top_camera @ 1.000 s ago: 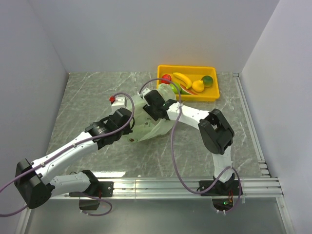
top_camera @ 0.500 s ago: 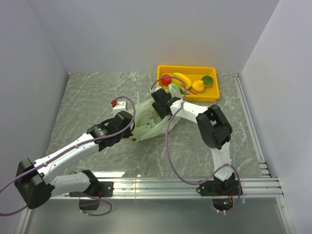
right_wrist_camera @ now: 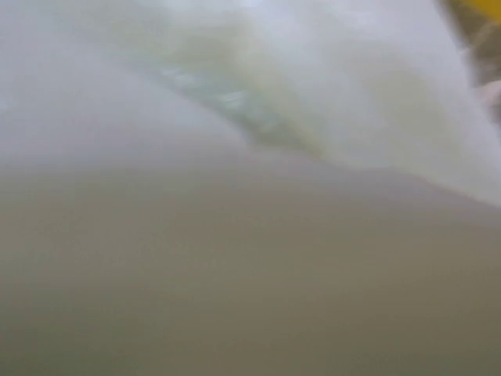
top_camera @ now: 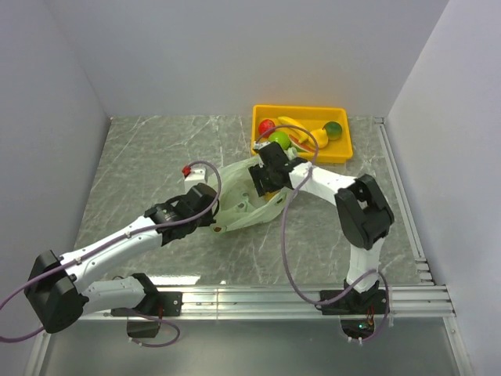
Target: Untie the knot of the plastic bag and take out the fruit
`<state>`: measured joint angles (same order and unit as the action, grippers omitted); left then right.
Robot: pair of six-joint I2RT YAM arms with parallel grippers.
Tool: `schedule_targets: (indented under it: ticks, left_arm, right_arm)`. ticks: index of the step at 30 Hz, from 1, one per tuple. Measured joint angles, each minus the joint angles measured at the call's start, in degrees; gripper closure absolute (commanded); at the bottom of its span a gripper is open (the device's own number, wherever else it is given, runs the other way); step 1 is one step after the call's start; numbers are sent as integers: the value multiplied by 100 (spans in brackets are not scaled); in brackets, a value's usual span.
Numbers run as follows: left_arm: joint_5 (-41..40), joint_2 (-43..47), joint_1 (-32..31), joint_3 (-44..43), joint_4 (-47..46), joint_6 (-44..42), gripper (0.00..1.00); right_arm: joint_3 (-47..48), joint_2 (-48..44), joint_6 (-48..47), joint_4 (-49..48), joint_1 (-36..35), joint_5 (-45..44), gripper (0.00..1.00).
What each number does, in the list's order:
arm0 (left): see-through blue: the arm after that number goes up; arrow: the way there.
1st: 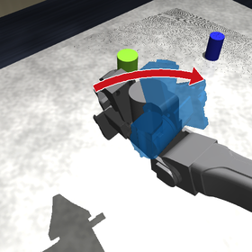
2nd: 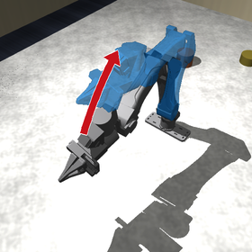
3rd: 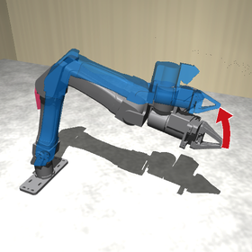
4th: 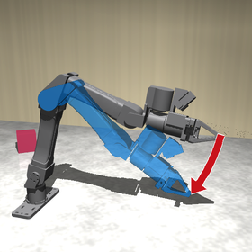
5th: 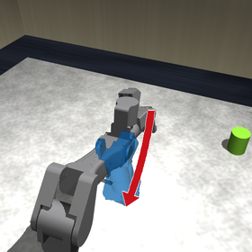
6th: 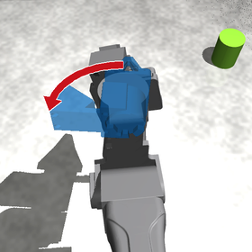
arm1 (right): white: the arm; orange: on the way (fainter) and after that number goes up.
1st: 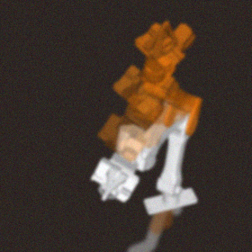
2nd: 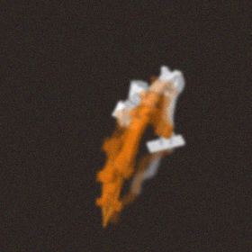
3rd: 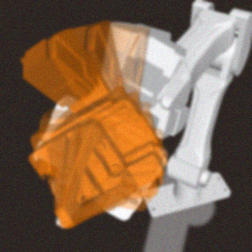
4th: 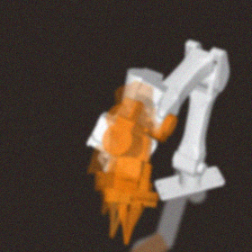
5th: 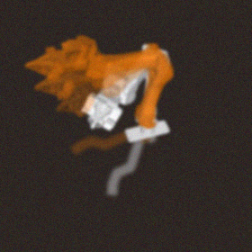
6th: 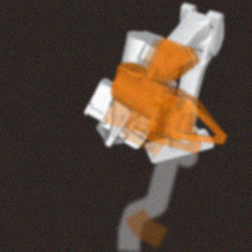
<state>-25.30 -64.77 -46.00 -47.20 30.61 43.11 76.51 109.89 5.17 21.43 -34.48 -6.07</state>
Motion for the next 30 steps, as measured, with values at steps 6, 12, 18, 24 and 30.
schedule_targets:
  ticks: [6, 12, 18, 24, 30]
  left_arm:
    - [-2, -4, -52, 282, -111, 153, 98]
    - [-4, -81, -76, 472, -219, 291, 98]
    - [-81, -111, -76, 509, -247, 439, 99]
    - [-258, -177, -55, 595, -177, 579, 99]
    - [-297, -140, 96, 732, -35, 664, 99]
  right_arm:
    - [-603, -1058, 422, -501, -26, 1191, 100]
    - [-765, -1683, 782, -1233, -55, 2428, 100]
    - [-796, -1954, 999, -1412, -79, 3268, 100]
    - [55, -2490, 951, -1099, 85, 3438, 100]
    - [1222, -2931, 970, -1185, 1084, 3228, 100]
